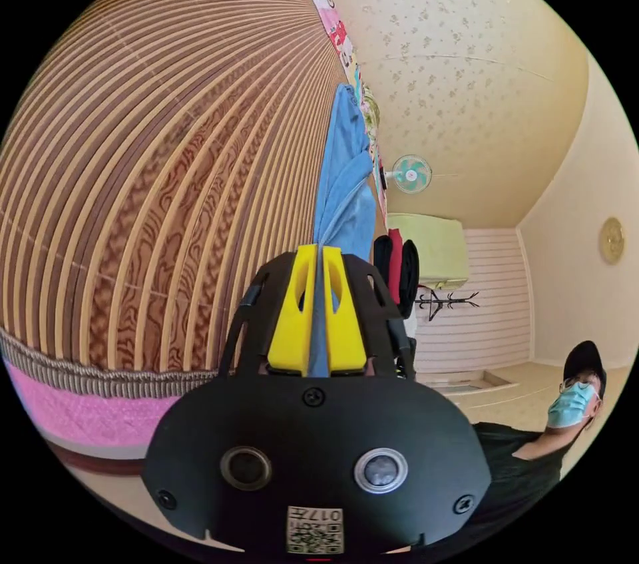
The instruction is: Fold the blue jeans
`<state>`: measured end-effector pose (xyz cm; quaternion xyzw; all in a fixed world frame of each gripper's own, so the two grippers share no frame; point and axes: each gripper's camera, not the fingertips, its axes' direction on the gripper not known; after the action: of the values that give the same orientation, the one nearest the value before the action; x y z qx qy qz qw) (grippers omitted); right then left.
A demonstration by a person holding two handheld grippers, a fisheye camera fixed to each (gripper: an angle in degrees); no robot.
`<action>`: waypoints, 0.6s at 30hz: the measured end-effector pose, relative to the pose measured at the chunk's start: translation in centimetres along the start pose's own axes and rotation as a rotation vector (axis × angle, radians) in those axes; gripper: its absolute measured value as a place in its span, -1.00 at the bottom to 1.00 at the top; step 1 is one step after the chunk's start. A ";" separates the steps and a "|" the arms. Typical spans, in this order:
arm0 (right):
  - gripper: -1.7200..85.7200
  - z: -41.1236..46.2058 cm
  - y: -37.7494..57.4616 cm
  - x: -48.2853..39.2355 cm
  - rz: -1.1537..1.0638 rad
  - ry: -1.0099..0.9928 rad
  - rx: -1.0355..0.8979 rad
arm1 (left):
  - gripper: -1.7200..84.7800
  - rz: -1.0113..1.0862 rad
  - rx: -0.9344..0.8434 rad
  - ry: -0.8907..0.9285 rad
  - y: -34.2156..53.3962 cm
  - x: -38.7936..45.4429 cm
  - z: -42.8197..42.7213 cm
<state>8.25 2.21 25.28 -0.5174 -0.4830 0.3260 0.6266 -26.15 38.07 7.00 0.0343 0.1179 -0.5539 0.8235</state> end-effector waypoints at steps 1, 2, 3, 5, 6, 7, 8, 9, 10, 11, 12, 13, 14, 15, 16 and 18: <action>-0.77 0.2 -0.7 0.0 0.006 0.006 0.021 | -0.94 0.023 -0.011 -0.039 0.2 0.3 -0.2; -0.76 0.3 -1.0 0.0 0.007 0.012 0.033 | -0.91 0.050 -0.012 -0.069 0.5 0.8 -0.5; -0.75 0.5 -1.3 0.0 0.007 0.028 0.053 | -0.88 0.061 -0.015 -0.082 0.8 1.0 -0.7; -0.74 1.0 -1.6 0.1 0.007 0.043 0.073 | -0.78 0.106 -0.021 -0.084 2.2 1.6 -1.4; -0.74 1.5 -1.6 0.4 0.014 0.040 0.072 | -0.77 0.116 -0.023 -0.081 2.7 1.7 -1.6; -0.73 2.1 -1.6 0.6 0.020 0.022 0.072 | -0.73 0.136 -0.023 -0.086 3.7 2.1 -2.0; -0.73 2.3 -1.5 0.7 0.019 0.010 0.076 | -0.72 0.156 -0.024 -0.109 4.8 2.5 -2.5; -0.73 2.7 -1.4 0.8 0.017 -0.010 0.087 | -0.71 0.167 -0.024 -0.124 5.4 2.7 -2.7; -0.73 3.0 -1.2 0.7 0.014 -0.022 0.104 | -0.70 0.188 -0.029 -0.152 6.5 3.0 -3.1; -0.73 3.0 -1.1 0.7 0.013 -0.026 0.115 | -0.69 0.204 -0.035 -0.169 7.3 3.3 -3.5; -0.73 3.2 -1.0 0.6 0.016 -0.040 0.141 | -0.69 0.210 -0.040 -0.174 7.6 3.3 -3.6; -0.74 3.4 -1.0 0.7 0.031 -0.054 0.153 | -0.69 0.220 -0.056 -0.174 7.9 3.3 -3.5; -0.75 3.6 -1.1 0.7 0.039 -0.051 0.148 | -0.70 0.217 -0.082 -0.162 8.0 3.1 -3.1; -0.79 4.2 -1.2 0.7 0.036 -0.033 0.131 | -0.71 0.209 -0.094 -0.154 8.0 2.9 -2.9; -0.82 4.7 -1.2 0.6 0.028 -0.025 0.115 | -0.74 0.194 -0.108 -0.138 8.0 2.7 -2.3; -0.87 5.4 -1.2 0.5 0.007 -0.069 0.076 | -0.86 0.207 -0.153 -0.163 8.2 2.7 -1.4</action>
<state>3.23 4.17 26.52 -0.4835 -0.4899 0.3641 0.6274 -17.86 39.02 4.36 -0.0618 0.0886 -0.4563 0.8832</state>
